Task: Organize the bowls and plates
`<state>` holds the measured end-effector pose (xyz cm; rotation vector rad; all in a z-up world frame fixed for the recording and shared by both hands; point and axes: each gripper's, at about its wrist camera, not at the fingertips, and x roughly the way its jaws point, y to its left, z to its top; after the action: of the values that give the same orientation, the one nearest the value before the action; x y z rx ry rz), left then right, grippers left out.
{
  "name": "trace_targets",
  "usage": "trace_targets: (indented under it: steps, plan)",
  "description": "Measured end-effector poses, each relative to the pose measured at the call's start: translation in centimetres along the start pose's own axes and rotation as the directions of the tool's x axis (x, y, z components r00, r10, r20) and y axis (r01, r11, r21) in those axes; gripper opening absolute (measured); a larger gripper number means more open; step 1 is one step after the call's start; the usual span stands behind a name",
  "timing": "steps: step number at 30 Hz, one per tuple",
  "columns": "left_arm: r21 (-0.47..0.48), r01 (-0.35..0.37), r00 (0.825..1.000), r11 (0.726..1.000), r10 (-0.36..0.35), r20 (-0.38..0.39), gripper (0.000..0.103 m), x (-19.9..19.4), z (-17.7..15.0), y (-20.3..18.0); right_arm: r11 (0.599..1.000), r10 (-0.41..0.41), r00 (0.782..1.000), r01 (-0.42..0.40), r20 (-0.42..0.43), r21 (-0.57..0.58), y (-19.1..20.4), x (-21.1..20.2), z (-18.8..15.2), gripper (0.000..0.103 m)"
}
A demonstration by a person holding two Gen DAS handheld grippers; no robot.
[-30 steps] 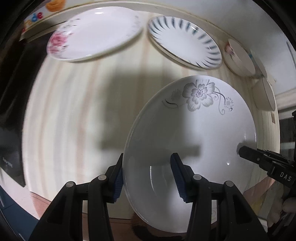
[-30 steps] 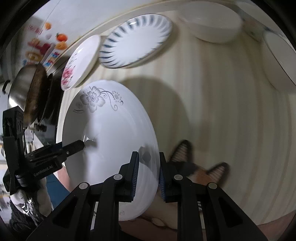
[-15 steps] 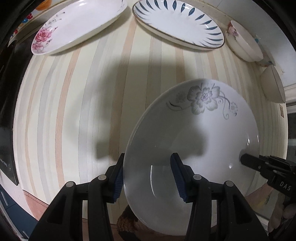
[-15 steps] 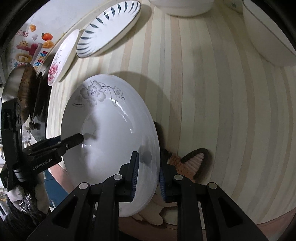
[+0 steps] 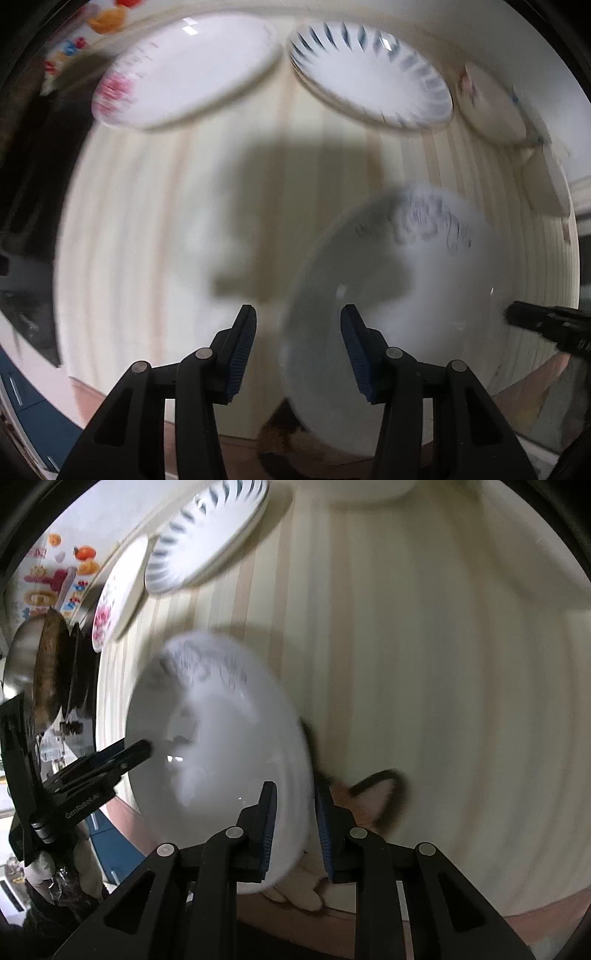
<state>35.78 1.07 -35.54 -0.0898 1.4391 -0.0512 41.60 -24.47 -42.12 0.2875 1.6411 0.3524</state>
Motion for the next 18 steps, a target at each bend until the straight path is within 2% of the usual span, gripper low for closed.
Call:
trace_targets:
  steps: [3,4,6,8,10,14,18]
  plan:
    - [-0.075,-0.001,0.997,0.997,0.007,0.071,0.045,-2.9,1.3,2.6,0.998,-0.04,0.998,0.043,0.057,-0.041,1.1,-3.2,1.3,0.025]
    - [-0.105,0.002,0.996,0.994,0.007,0.086,0.045,-3.5,2.0,3.6,0.996,-0.046,0.995,0.052,0.087,-0.069,2.1,-4.4,2.1,0.028]
    - [-0.177,0.014,0.993,0.984,0.006,0.115,0.046,-4.3,3.8,5.9,0.99,-0.027,0.991,0.045,0.133,-0.132,4.6,-5.9,3.9,0.036]
    - [-0.233,0.002,0.991,0.972,0.029,0.128,0.046,-4.2,5.8,7.4,0.98,0.02,0.985,0.015,0.174,-0.197,7.4,-6.6,5.9,0.051]
    - [-0.284,0.004,0.99,0.959,0.036,0.133,0.045,-3.2,7.9,8.5,0.961,0.065,0.977,-0.007,0.204,-0.275,10.8,-6.5,8.7,0.053]
    - [-0.4,0.013,0.992,0.916,0.038,0.121,0.045,-1.6,10.9,12.5,0.916,0.104,0.953,0.02,0.285,-0.401,17.3,-4.4,15.2,0.053]
    - [-0.465,0.015,0.992,0.885,0.044,0.115,0.045,0.2,12.2,14.4,0.888,0.094,0.959,0.041,0.268,-0.458,21.6,-1.0,21.0,0.053]
